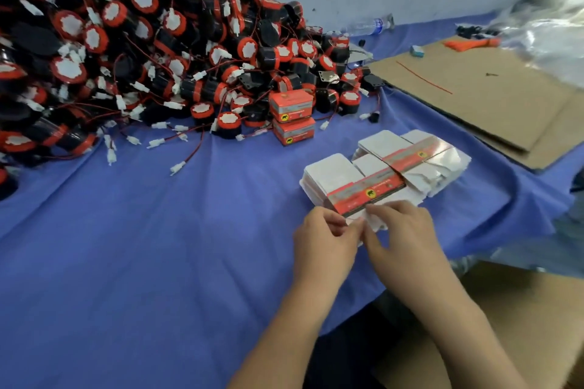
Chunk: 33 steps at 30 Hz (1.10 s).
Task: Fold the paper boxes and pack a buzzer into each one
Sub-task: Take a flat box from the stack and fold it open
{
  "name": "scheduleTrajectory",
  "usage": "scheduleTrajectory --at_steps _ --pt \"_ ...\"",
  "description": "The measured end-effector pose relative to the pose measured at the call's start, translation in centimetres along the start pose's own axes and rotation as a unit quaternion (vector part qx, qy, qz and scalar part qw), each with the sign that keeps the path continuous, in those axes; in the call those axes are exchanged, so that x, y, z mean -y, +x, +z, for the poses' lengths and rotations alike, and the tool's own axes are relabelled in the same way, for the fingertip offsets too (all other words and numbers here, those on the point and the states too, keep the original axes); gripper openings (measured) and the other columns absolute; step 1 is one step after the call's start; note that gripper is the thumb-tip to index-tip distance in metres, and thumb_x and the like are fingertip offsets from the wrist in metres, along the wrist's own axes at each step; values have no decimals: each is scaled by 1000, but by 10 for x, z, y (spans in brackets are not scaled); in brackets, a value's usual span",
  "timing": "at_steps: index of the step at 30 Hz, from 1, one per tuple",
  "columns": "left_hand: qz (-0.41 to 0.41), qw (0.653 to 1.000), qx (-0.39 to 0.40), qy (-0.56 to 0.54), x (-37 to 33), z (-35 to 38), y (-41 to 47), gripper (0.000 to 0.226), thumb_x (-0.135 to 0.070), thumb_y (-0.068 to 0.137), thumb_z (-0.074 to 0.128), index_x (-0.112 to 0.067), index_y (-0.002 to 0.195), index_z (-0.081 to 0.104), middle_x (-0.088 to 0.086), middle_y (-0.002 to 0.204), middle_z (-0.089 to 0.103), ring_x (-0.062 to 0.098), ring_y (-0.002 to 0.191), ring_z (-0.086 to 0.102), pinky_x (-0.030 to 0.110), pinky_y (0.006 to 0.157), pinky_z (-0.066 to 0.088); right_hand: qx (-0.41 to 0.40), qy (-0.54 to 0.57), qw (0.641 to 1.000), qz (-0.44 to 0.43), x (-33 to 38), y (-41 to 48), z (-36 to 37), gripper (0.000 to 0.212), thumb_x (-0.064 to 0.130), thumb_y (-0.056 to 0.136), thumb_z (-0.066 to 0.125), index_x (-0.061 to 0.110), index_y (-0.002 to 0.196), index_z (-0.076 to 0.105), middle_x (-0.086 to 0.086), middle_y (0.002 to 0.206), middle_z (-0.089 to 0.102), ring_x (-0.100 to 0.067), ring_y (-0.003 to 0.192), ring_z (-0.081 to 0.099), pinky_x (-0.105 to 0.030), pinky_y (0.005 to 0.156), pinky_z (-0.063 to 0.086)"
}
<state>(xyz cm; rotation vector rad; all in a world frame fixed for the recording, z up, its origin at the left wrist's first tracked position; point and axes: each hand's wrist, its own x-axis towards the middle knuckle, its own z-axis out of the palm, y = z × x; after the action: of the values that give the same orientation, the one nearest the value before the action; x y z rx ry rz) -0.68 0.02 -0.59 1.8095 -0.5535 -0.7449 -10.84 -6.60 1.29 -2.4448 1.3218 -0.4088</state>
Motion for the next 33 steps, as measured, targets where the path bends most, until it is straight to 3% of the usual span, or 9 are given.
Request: scheduleTrajectory --at_steps 5,9,13,18,21,23,27,30,33 --pt "-38 991 2 -127 4 4 -3 23 -16 85 81 -14 100 64 5 86 79 20 81 78 44 87 62 2 10 1000 1 -3 -9 -2 38 15 98 59 14 136 65 -7 135 57 -27 122 43 -25 99 28" --pt "-45 957 26 -284 5 -5 -7 22 -10 93 75 -9 112 63 6 89 80 16 81 78 25 75 61 -77 78 994 -2 -5 -14 -12 40 15 94 67 17 134 66 -8 135 60 -30 127 43 -32 105 31" --pt "-8 946 37 -322 7 -25 -10 16 -9 98 70 -9 114 67 6 92 80 7 79 73 16 74 56 -113 123 986 19 -7 -16 -25 60 34 90 74 27 146 54 -5 150 49 -26 143 32 -41 114 31" --pt "31 934 91 -344 7 -55 -26 22 -9 101 63 -12 122 67 8 105 79 7 88 70 18 80 55 -78 179 981 -5 -1 -16 -34 84 47 82 78 32 155 39 10 145 51 -12 131 47 -25 99 41" --pt "52 943 88 -316 15 -78 -49 29 -11 102 62 -25 125 71 10 103 77 9 86 65 19 82 55 -68 185 980 -21 12 -22 -32 96 45 75 86 23 156 40 4 138 54 -5 103 49 2 76 39" --pt "66 965 35 -252 25 -97 -68 36 -11 101 62 -35 127 71 8 97 75 11 83 64 23 84 56 -61 161 982 -76 28 -29 -27 91 47 72 87 19 150 49 5 123 57 1 93 44 6 76 34" --pt "105 984 -74 -125 46 -140 -108 37 -6 99 62 -28 129 68 -7 85 70 5 72 64 16 75 54 27 136 980 -139 69 -46 -16 74 49 73 85 26 138 58 13 106 54 -10 98 53 -13 76 36" --pt "88 985 -133 -61 61 -168 -135 42 -4 100 60 -35 128 63 -15 94 74 2 80 68 23 78 57 94 112 972 -183 104 -69 1 48 57 76 77 33 115 62 10 98 59 -15 98 56 -26 79 40" --pt "65 981 -184 7 79 -194 -156 42 -10 102 59 -36 135 59 -17 105 73 5 90 68 26 82 58 140 125 960 -207 133 -94 13 39 65 76 66 36 100 59 14 90 59 -5 89 54 -24 71 40"
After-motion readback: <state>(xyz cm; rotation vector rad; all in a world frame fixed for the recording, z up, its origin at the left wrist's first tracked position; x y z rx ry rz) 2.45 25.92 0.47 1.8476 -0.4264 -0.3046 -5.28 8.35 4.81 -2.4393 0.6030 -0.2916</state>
